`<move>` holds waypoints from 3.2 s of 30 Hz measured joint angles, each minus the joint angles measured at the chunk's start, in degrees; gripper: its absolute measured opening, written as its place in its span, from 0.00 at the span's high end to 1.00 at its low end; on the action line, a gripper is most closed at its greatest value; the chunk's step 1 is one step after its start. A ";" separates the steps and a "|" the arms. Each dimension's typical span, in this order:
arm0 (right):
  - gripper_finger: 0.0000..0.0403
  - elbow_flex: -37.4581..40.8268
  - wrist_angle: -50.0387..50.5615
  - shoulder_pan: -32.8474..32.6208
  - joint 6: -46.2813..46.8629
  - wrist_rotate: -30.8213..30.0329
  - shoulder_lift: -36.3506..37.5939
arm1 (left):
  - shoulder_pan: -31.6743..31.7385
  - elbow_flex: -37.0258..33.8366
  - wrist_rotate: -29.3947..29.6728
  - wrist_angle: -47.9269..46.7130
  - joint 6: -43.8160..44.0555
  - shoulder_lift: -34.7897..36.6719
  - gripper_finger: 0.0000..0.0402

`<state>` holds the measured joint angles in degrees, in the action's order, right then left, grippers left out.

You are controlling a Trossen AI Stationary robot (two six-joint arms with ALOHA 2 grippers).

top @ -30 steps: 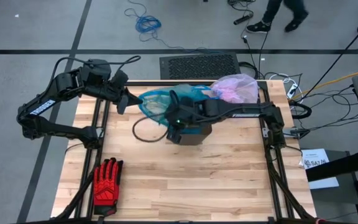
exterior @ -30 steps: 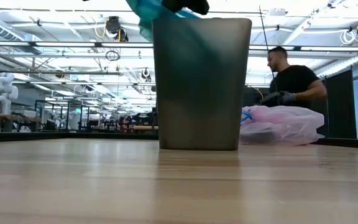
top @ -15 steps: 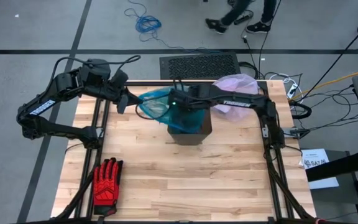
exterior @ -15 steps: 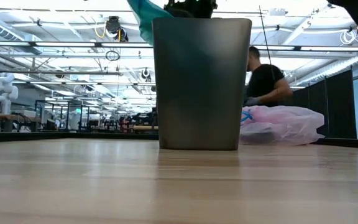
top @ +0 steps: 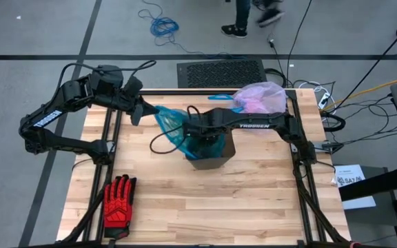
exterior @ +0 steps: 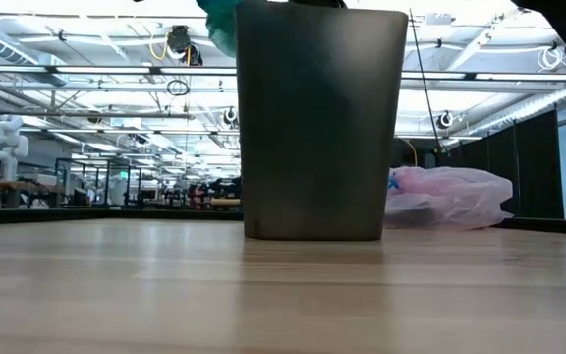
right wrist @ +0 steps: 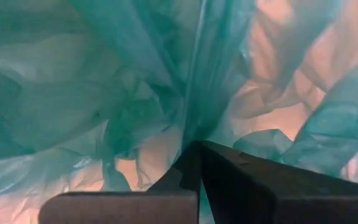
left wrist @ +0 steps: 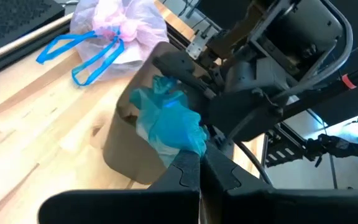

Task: Place trash/remove bag and relplace
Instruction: Insert the blue trash bag into the trash bin

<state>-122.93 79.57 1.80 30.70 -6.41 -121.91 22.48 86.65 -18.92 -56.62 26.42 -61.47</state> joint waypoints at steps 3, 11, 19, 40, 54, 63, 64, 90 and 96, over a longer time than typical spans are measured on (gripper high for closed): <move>1.00 -0.02 -0.93 0.00 0.61 2.29 -0.37 | 0.00 0.00 0.35 -0.09 -0.26 0.00 1.00; 1.00 -0.11 -1.11 0.00 1.68 2.40 7.05 | 0.00 0.00 -0.10 -0.04 -1.25 -0.46 1.00; 0.87 -0.11 -0.88 -0.88 1.74 2.12 17.16 | 0.00 0.00 -0.64 1.81 0.05 -1.95 1.00; 0.48 -0.11 -1.92 -2.51 5.71 -1.23 22.90 | 0.01 0.00 2.34 1.15 -11.48 -18.17 1.00; 0.48 -0.09 -0.52 3.05 -1.12 1.53 25.20 | 0.04 0.02 4.31 -1.01 -13.38 -26.00 1.00; 0.48 -0.04 1.13 10.52 -13.58 6.30 24.81 | -0.46 -0.87 5.15 2.38 -11.73 -26.27 1.00; 0.48 -0.04 1.11 11.52 -14.01 6.97 24.81 | -0.48 -1.58 5.13 2.77 -11.88 -26.27 1.00; 0.48 -0.11 -0.95 18.08 -20.53 18.63 21.86 | 1.60 -5.55 4.52 -0.12 -14.90 -16.87 0.52; 0.48 -0.11 -0.48 19.07 -24.92 19.99 19.70 | 2.93 -5.53 6.12 -0.83 -14.89 -14.05 0.49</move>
<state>-123.04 79.09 20.88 5.78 13.59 -102.21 25.41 81.12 -12.80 -57.45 11.53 -75.52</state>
